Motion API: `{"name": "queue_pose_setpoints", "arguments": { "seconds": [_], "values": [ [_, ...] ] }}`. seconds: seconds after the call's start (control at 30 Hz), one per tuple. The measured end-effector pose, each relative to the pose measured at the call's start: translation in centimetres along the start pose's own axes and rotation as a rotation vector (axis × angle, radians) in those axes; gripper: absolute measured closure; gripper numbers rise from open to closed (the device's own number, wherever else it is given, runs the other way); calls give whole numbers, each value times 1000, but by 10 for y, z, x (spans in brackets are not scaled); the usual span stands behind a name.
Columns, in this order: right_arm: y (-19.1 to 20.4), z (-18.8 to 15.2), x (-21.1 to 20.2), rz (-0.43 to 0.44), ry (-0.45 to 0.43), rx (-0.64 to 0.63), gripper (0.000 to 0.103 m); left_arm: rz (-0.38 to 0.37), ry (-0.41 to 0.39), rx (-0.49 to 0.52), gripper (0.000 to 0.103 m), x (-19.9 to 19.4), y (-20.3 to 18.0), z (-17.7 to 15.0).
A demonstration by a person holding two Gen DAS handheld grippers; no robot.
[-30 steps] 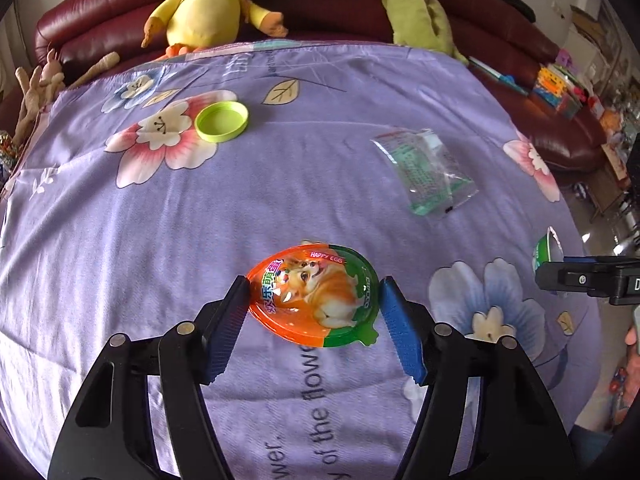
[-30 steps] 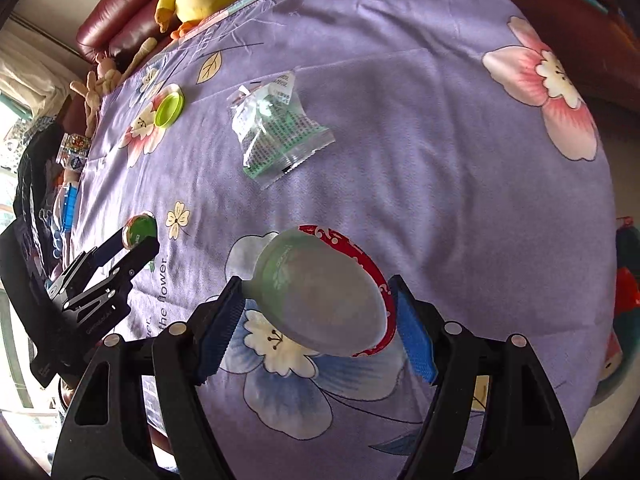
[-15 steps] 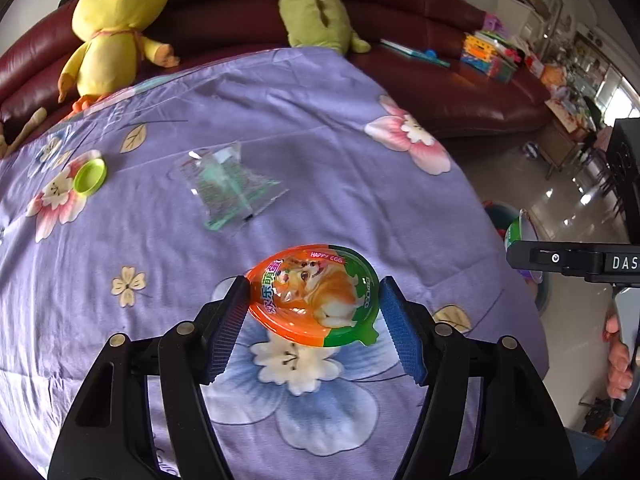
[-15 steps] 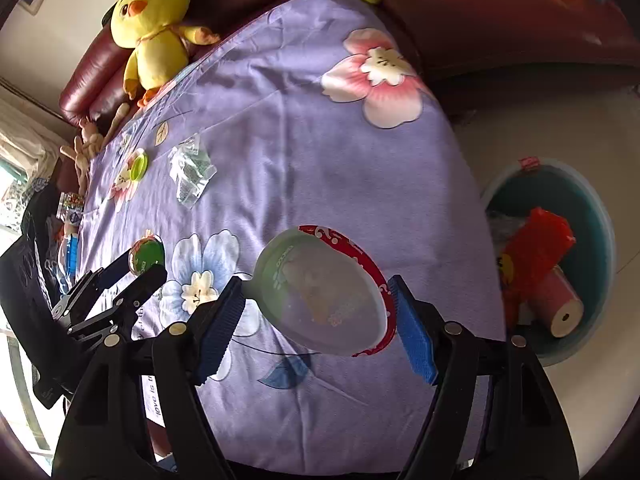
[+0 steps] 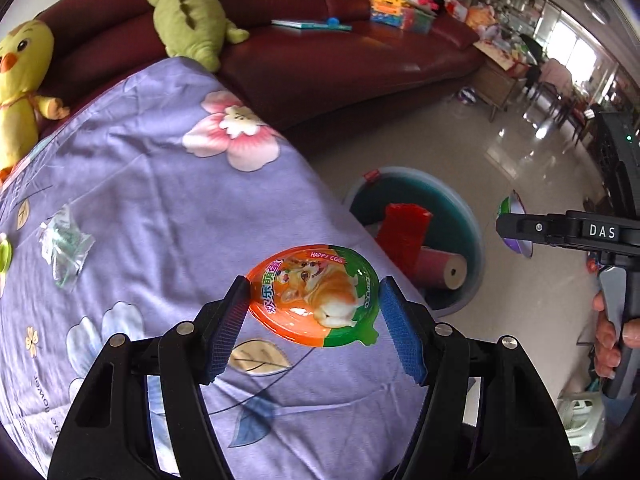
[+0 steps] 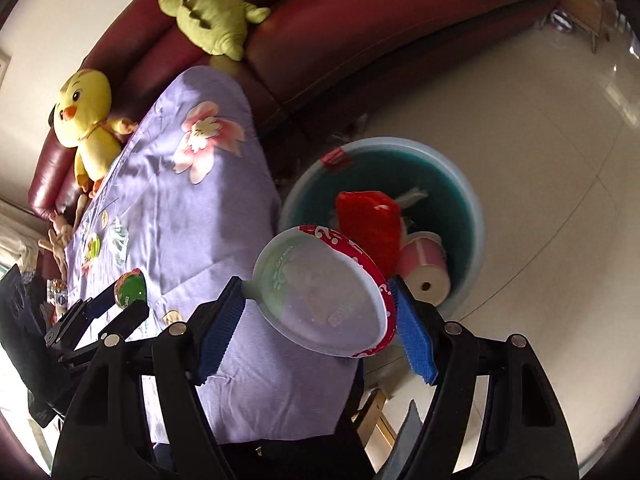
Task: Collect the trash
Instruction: 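Carry the white lid and orange snack cup over the teal bin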
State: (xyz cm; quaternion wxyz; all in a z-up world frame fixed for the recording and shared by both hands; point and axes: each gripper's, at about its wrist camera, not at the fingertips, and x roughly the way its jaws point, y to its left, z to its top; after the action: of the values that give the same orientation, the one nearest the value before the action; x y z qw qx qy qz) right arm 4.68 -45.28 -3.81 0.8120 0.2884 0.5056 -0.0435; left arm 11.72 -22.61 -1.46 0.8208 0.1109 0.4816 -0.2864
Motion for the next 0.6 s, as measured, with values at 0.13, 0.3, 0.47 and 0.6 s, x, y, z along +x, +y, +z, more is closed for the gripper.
{"name": "queue_pose_setpoints", "arguments": {
  "seconds": [0.13, 0.3, 0.47, 0.6],
  "values": [
    [-35, -1, 0, 7, 2, 60, 34, -13, 30, 53, 36, 17, -33, 10],
    [-59, 3, 6, 33, 11, 98, 34, -11, 69, 107, 35, 38, -62, 19],
    [-74, 8, 13, 56, 22, 116, 34, -16, 111, 148, 35, 60, -83, 27],
    [-83, 12, 14, 64, 22, 133, 33, -26, 142, 178, 35, 79, -101, 34]
  ]
}}
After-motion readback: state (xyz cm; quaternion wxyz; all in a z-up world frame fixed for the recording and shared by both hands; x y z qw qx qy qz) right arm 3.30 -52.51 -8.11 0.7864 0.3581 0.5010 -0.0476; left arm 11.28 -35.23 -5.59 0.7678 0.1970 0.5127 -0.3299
